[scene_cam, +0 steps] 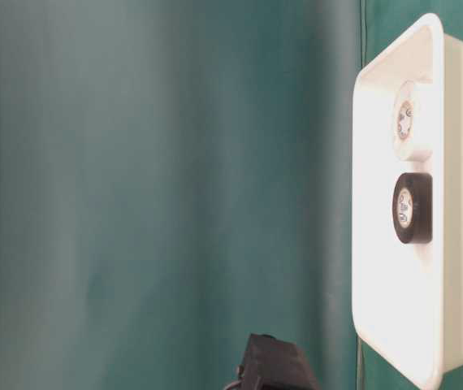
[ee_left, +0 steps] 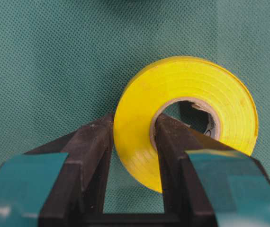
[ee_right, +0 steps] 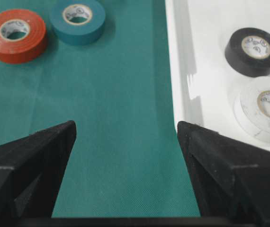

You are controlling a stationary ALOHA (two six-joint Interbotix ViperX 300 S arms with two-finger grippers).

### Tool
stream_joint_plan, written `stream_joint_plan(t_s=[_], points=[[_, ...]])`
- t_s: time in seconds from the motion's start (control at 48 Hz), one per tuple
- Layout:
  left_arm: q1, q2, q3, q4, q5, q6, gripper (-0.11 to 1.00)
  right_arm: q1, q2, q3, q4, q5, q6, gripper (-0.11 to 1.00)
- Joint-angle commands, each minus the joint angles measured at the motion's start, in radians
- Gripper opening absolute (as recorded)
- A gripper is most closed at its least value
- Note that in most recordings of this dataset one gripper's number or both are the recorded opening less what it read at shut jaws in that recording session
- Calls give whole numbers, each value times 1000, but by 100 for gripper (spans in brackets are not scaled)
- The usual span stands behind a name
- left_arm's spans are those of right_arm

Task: Pick up the tape from a random location and place it into the white case.
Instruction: 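Lower the left gripper and pinch the yellow tape roll's rim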

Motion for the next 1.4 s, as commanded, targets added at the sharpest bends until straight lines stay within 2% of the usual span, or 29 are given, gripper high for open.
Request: stream_joint_plan(t_s=[0.0, 0.188, 0.355, 0.647, 1.147, 1.376], points=[[3, -21, -11, 0, 5, 2, 21, 2, 5, -28, 0, -3, 0, 86], [3, -41, -35, -3, 52, -8, 21, 2, 3, -29, 2, -3, 0, 86], [3, -91, -75, -2, 160, -41, 21, 2, 5, -29, 2, -3, 0, 86], [3, -193, -150, 0, 321, -57, 21, 2, 3, -31, 2, 9, 0, 86], [-15, -351, -348, 6, 607, -72, 21, 2, 5, -35, 3, 14, 0, 86], [-15, -376, -362, 8, 657, -74, 21, 2, 3, -35, 3, 15, 0, 86]])
